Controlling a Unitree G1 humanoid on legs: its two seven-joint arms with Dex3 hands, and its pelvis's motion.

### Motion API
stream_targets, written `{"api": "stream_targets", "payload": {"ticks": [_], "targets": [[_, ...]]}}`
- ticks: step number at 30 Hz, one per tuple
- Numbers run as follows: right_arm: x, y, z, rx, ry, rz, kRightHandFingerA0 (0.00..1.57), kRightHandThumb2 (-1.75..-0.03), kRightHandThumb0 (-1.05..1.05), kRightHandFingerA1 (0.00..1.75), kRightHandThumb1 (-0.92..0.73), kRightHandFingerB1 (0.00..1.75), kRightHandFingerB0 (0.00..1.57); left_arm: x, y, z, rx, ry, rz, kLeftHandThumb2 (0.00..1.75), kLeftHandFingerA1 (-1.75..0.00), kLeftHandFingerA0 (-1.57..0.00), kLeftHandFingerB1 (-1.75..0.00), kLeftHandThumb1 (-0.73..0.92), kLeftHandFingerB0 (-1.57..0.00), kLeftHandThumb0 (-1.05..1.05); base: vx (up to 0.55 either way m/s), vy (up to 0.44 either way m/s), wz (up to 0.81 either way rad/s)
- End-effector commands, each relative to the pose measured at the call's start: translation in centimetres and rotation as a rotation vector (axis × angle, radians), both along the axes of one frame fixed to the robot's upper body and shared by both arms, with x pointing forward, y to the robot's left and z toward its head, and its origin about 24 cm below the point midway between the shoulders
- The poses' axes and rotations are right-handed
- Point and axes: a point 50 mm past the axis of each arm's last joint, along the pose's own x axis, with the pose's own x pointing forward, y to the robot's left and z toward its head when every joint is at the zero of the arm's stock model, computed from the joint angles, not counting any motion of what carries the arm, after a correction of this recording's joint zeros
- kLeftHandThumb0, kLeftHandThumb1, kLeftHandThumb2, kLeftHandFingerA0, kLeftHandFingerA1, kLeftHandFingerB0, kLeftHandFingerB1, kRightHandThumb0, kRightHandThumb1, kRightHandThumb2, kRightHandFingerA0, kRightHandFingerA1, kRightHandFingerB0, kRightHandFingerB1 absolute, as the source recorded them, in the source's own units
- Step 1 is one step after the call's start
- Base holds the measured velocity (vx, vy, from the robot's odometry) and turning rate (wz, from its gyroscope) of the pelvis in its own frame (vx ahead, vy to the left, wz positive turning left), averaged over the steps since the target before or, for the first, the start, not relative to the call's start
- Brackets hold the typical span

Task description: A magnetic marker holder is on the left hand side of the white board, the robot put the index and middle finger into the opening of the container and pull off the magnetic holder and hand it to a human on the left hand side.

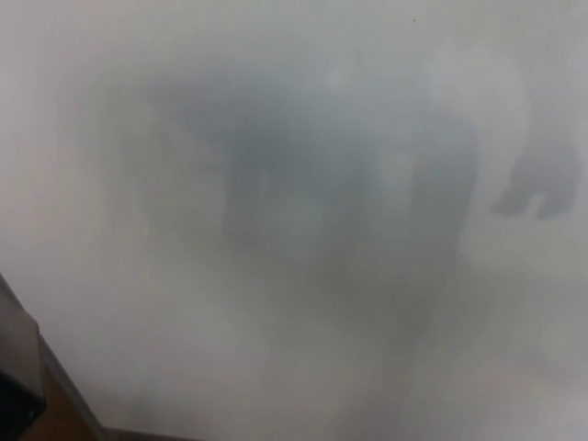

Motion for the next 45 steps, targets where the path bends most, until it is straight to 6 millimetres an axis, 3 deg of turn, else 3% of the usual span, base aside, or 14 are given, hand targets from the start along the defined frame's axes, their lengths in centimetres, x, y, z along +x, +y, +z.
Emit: {"api": "stream_targets", "payload": {"ticks": [1,4,5,8,9,11,12,14,15,17,18,30,45], "targets": [[0.06,-0.51,0.31,-0.012,-0.008,-0.012,0.55,-0.65,-0.62,0.44,-0.8,0.35,0.42,-0.17,0.16,0.45,0.037,0.031,0.078,0.63,-0.64,-0.82,-0.41,0.74,-0.7,-0.61,0.0,0.0,0.0],[0.08,-0.55,0.33,0.0,-0.011,-0.016,0.56,-0.64,-0.61,0.44,-0.79,0.35,0.42,-0.12,0.15,0.48,0.044,0.009,0.067,0.62,-0.59,-0.77,-0.41,0.72,-0.66,-0.61,0.0,0.0,0.0],[0.11,-0.55,0.35,0.009,-0.015,-0.016,0.54,-0.64,-0.61,0.43,-0.79,0.35,0.42,-0.08,0.13,0.49,0.043,0.011,0.066,0.62,-0.45,-0.68,-0.41,0.7,-0.69,-0.59,0.0,0.0,0.0],[0.16,-0.58,0.37,0.007,-0.02,-0.013,0.54,-0.64,-0.61,0.43,-0.78,0.35,0.42,-0.11,0.02,0.4,0.016,0.019,0.079,0.62,-0.39,-0.59,-0.42,0.7,-0.73,-0.56,0.0,0.0,0.0],[0.17,-0.59,0.38,0.003,-0.022,-0.012,0.45,-0.97,-0.63,0.57,-0.63,0.49,0.33,-0.13,-0.06,0.35,0.003,0.022,0.084,0.62,-0.39,-0.61,-0.42,0.7,-0.73,-0.55,0.0,0.0,0.0],[0.18,-0.6,0.38,0.006,-0.024,-0.012,0.45,-0.97,-0.63,0.57,-0.63,0.49,0.33,-0.15,-0.13,0.34,-0.003,0.025,0.083,0.62,-0.39,-0.61,-0.42,0.7,-0.73,-0.55,0.0,0.0,0.0],[0.18,-0.61,0.38,0.005,-0.024,-0.011,0.53,-0.64,-0.61,0.44,-0.78,0.35,0.41,-0.13,-0.12,0.32,-0.005,0.022,0.081,0.62,-0.39,-0.61,-0.42,0.7,-0.72,-0.54,0.0,0.0,0.0],[0.17,-0.63,0.39,0.003,-0.026,-0.01,0.52,-0.64,-0.61,0.44,-0.78,0.35,0.41,-0.13,-0.12,0.31,-0.007,0.021,0.078,0.62,-0.39,-0.62,-0.42,0.7,-0.72,-0.53,0.0,0.0,0.0],[0.16,-0.64,0.43,0.003,-0.028,-0.009,0.44,-0.98,-0.62,0.57,-0.63,0.49,0.32,-0.13,-0.13,0.31,-0.01,0.022,0.07,0.62,-0.39,-0.64,-0.41,0.71,-0.7,-0.52,0.0,0.0,0.0],[0.18,-0.63,0.48,0.003,-0.029,-0.008,0.44,-0.98,-0.62,0.57,-0.63,0.49,0.32,-0.12,-0.13,0.31,-0.015,0.019,0.058,0.62,-0.39,-0.64,-0.41,0.71,-0.7,-0.52,0.0,0.0,0.0],[0.2,-0.63,0.49,0.004,-0.028,-0.009,0.52,-0.64,-0.61,0.45,-0.78,0.35,0.41,-0.11,-0.13,0.32,-0.014,0.018,0.056,0.62,-0.39,-0.65,-0.41,0.7,-0.68,-0.52,0.0,0.0,0.0],[0.45,-0.63,0.6,-0.003,-0.024,-0.011,0.54,-0.64,-0.61,0.44,-0.78,0.35,0.4,0.45,-0.06,0.16,-0.036,-0.078,0.047,0.59,-0.38,-0.48,-0.43,0.58,-0.58,-0.47,0.0,0.0,0.0],[0.5,-0.69,0.55,0.005,-0.022,-0.008,0.53,-0.65,-0.6,0.44,-0.79,0.35,0.4,0.83,-0.13,0.01,-0.034,-0.1,0.019,0.56,-0.37,-0.51,-0.41,0.53,-0.57,-0.42,0.0,0.0,0.0]]}}
